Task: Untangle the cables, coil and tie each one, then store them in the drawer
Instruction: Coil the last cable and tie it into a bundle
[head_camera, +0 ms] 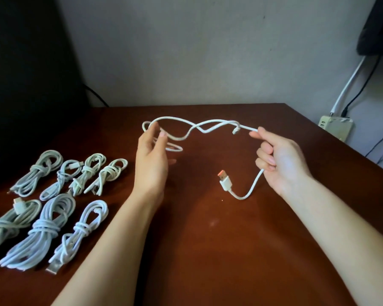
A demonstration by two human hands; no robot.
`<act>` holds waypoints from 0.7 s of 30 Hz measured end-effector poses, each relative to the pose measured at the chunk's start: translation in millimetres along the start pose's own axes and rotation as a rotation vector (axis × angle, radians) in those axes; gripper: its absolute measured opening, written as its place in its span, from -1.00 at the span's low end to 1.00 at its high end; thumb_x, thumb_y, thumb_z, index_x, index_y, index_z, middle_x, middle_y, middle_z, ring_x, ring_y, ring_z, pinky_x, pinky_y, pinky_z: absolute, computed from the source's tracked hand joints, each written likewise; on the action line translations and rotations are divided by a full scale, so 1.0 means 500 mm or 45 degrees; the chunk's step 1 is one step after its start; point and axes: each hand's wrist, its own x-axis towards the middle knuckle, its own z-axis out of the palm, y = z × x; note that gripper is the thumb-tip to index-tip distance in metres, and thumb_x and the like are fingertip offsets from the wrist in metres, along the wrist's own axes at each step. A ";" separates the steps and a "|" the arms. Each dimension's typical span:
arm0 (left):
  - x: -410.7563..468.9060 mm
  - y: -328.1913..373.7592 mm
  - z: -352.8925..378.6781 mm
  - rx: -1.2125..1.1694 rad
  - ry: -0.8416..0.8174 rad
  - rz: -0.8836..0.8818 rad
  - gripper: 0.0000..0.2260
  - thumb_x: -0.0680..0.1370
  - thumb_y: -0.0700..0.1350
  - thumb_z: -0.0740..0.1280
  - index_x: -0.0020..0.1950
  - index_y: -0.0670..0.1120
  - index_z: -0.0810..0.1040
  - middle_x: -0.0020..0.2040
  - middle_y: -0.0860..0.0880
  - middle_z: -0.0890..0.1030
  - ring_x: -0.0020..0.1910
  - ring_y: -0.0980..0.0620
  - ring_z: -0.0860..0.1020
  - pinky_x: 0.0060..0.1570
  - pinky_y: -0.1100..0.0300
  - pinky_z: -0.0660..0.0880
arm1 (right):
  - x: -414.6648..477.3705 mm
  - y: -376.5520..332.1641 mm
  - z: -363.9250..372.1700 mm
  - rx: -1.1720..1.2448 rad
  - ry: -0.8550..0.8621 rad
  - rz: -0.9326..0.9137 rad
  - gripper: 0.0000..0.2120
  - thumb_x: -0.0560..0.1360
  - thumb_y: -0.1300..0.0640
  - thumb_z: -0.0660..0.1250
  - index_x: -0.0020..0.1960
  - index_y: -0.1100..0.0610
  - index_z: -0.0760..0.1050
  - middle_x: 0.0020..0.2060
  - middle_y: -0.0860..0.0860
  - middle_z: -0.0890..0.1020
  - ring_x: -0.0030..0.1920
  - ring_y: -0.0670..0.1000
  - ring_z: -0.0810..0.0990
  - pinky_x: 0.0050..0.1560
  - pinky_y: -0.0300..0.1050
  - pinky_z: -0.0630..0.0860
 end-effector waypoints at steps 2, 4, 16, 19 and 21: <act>0.004 0.000 -0.002 -0.100 0.074 -0.074 -0.68 0.64 -0.06 0.18 0.40 0.06 0.41 0.29 0.04 0.47 0.09 -0.03 0.59 -0.21 0.20 0.50 | -0.007 0.004 0.006 -0.011 0.046 -0.044 -0.83 0.59 0.18 0.26 -0.12 0.23 0.55 -0.62 -0.10 0.22 -0.63 -0.15 0.13 -0.63 -0.31 0.09; 0.006 0.006 -0.001 -0.173 0.130 -0.090 -0.67 0.65 -0.08 0.17 0.43 0.03 0.37 0.21 0.06 0.48 -0.03 0.00 0.59 -0.25 0.22 0.52 | -0.010 0.005 0.010 0.052 0.112 -0.067 -0.83 0.59 0.18 0.26 -0.12 0.23 0.54 -0.61 -0.10 0.22 -0.63 -0.16 0.13 -0.63 -0.31 0.10; 0.017 0.005 -0.022 0.087 0.089 -0.068 -0.64 0.62 -0.15 0.20 0.43 -0.01 0.36 0.16 0.06 0.49 -0.07 0.12 0.55 -0.17 0.23 0.52 | 0.023 -0.004 -0.014 0.404 0.457 0.048 -0.78 0.65 0.19 0.11 -0.12 0.18 0.44 -0.41 -0.02 0.31 -0.65 -0.15 0.19 -0.63 -0.31 0.12; 0.007 -0.007 -0.021 0.645 0.131 0.056 -0.61 0.57 -0.13 0.29 0.40 0.02 0.40 0.45 -0.12 0.22 0.31 0.00 0.35 0.29 0.16 0.26 | 0.021 -0.007 -0.012 0.481 0.420 0.059 -0.77 0.65 0.18 0.09 -0.11 0.19 0.44 -0.42 -0.02 0.32 -0.63 -0.14 0.20 -0.62 -0.31 0.13; -0.010 -0.005 -0.015 0.918 0.256 0.223 -0.62 0.52 -0.15 0.34 0.33 -0.03 0.45 0.45 -0.17 0.16 0.37 -0.17 0.19 0.31 0.15 0.13 | 0.019 -0.012 -0.011 0.553 0.389 0.077 -0.77 0.65 0.17 0.09 -0.11 0.20 0.43 -0.44 -0.03 0.32 -0.63 -0.13 0.20 -0.61 -0.30 0.14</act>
